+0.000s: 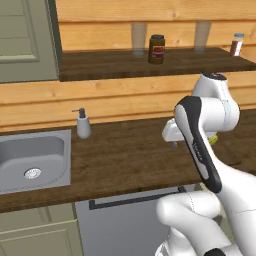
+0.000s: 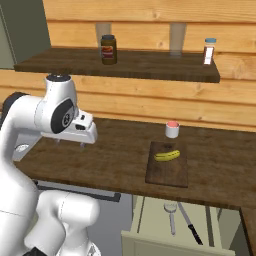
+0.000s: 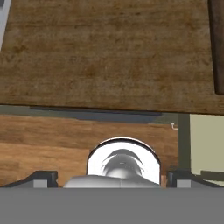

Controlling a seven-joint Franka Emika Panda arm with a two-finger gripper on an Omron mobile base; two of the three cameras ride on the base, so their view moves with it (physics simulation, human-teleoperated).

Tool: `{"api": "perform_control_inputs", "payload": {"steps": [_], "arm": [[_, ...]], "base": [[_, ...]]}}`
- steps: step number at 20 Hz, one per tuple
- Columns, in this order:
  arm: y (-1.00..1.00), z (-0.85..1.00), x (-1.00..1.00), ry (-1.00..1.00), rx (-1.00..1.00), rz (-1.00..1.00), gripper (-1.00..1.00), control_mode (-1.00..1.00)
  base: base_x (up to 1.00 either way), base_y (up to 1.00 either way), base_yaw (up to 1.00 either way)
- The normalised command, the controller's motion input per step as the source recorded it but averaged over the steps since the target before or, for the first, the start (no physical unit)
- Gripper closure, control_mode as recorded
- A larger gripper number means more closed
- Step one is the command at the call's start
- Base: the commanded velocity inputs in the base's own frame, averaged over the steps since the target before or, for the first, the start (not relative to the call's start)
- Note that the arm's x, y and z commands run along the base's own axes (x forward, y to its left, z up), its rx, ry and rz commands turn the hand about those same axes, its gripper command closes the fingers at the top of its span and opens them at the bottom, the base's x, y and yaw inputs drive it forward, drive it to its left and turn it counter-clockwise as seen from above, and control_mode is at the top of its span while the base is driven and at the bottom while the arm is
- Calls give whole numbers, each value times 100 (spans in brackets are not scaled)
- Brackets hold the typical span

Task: Place the appropriate cutting tool for cutting the cucumber skin on the cutting board.

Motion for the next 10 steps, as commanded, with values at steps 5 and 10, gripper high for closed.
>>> {"api": "perform_control_inputs", "payload": {"steps": [5, 10], "arm": [[0, -3, -28, 0, 0, 0, -100, -100], [0, 0, -32, 0, 0, 0, -100, -100]], "base": [[0, 0, 0], [0, 0, 0]]}}
